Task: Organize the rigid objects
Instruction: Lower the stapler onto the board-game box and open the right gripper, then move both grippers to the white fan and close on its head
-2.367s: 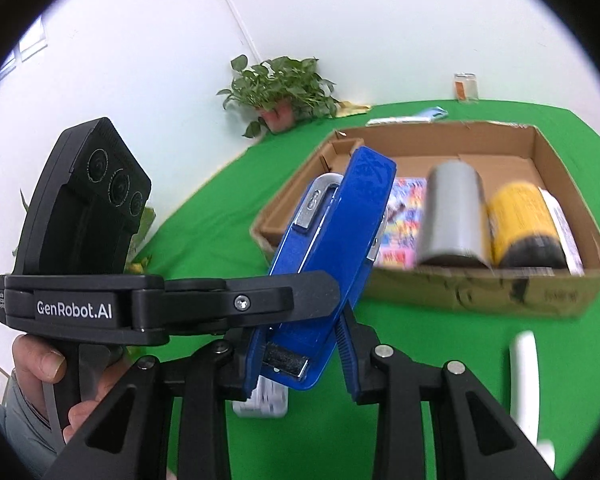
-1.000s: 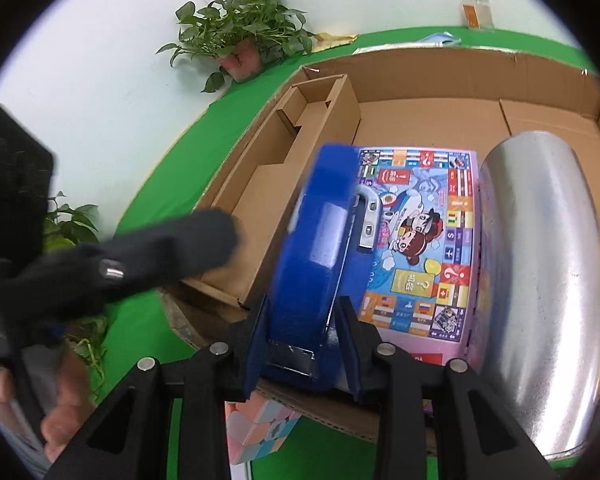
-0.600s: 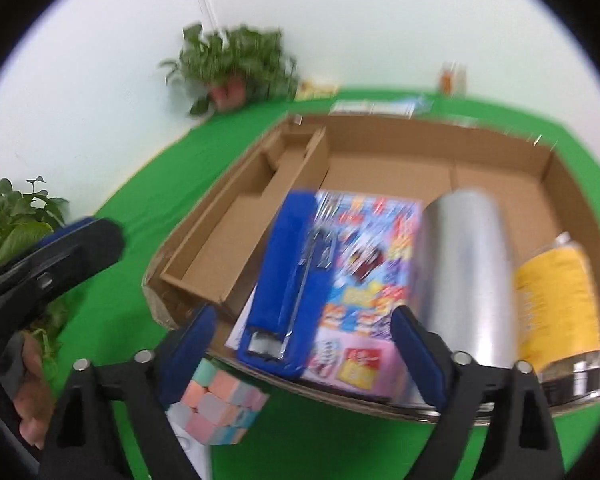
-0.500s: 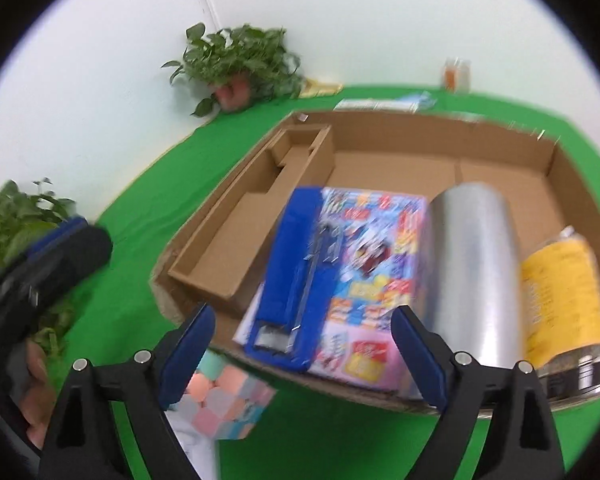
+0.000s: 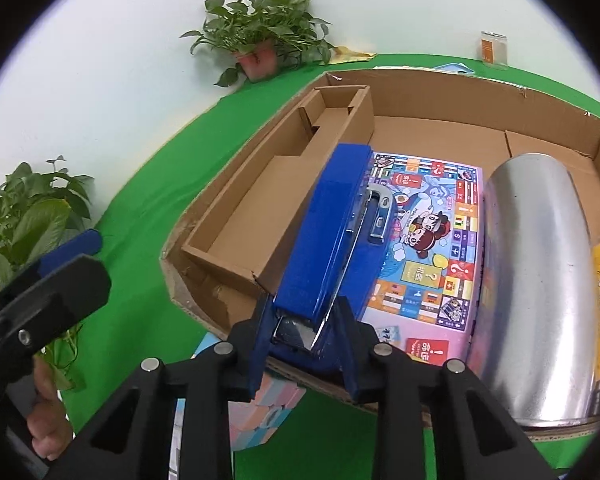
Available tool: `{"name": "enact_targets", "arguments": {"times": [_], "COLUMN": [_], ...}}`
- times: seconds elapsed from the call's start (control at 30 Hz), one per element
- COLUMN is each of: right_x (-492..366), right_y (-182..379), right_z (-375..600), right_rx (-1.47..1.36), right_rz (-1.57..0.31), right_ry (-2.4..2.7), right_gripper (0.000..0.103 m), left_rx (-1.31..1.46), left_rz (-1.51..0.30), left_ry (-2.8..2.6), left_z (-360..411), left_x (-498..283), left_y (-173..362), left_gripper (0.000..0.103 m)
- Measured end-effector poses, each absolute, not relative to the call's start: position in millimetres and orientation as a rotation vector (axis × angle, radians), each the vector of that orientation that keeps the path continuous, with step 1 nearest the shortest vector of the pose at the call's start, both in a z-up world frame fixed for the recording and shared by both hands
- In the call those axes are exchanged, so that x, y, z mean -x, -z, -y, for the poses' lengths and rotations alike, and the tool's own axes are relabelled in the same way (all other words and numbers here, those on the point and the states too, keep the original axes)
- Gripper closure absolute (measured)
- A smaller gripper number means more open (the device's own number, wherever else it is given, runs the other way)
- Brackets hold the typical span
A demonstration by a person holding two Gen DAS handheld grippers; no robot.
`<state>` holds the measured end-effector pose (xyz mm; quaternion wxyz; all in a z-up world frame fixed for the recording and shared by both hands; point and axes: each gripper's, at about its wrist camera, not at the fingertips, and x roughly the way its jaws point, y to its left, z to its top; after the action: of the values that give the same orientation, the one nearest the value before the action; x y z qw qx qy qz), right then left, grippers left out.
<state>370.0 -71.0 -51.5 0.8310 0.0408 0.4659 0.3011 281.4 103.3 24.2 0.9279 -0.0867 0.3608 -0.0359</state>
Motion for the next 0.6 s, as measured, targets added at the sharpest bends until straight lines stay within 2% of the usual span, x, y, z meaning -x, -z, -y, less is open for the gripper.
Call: {"name": "enact_targets", "arguments": {"times": [0.07, 0.1, 0.13, 0.17, 0.2, 0.37, 0.4, 0.43, 0.47, 0.5, 0.53, 0.6], "right_x": [-363, -356, -348, -338, -326, -289, -278, -272, -266, -257, -250, -236], "right_y": [48, 41, 36, 29, 19, -1, -5, -7, -8, -9, -10, -11], "right_z": [77, 82, 86, 92, 99, 132, 141, 146, 151, 156, 159, 173], "right_rx": [-0.068, -0.063, -0.063, -0.059, -0.04, -0.053, -0.052, -0.042, -0.028, -0.003, 0.013, -0.027], "right_rz": [-0.967, -0.933, -0.903, -0.863, -0.806, -0.718, -0.7, -0.688, -0.678, -0.666, -0.658, -0.637], "right_ry": [-0.611, -0.593, -0.588, -0.574, -0.545, -0.47, -0.45, -0.434, -0.421, -0.403, -0.389, -0.415], "right_gripper": [0.058, 0.045, 0.026, 0.018, 0.015, 0.015, 0.015, 0.015, 0.015, 0.025, 0.043, 0.044], "left_rx": [0.165, 0.157, 0.149, 0.141, 0.138, 0.158, 0.156, 0.15, 0.136, 0.118, 0.116, 0.141], "left_rz": [-0.72, -0.708, -0.69, -0.668, -0.65, -0.606, -0.611, -0.615, -0.626, -0.666, -0.698, -0.692], "left_ry": [0.089, 0.092, 0.092, 0.091, 0.088, 0.105, 0.114, 0.12, 0.124, 0.116, 0.102, 0.126], "left_z": [-99, -97, -95, -92, -89, -72, -66, -61, -55, -47, -41, -29], "left_x": [-277, -277, -274, -269, -266, -251, -249, -248, -246, -246, -246, -236], "left_y": [-26, -28, -30, -33, -37, -47, -48, -49, -49, -47, -44, -45], "left_gripper": [0.001, 0.001, 0.001, 0.001, 0.001, 0.001, 0.008, 0.022, 0.067, 0.103, 0.103, 0.1]}}
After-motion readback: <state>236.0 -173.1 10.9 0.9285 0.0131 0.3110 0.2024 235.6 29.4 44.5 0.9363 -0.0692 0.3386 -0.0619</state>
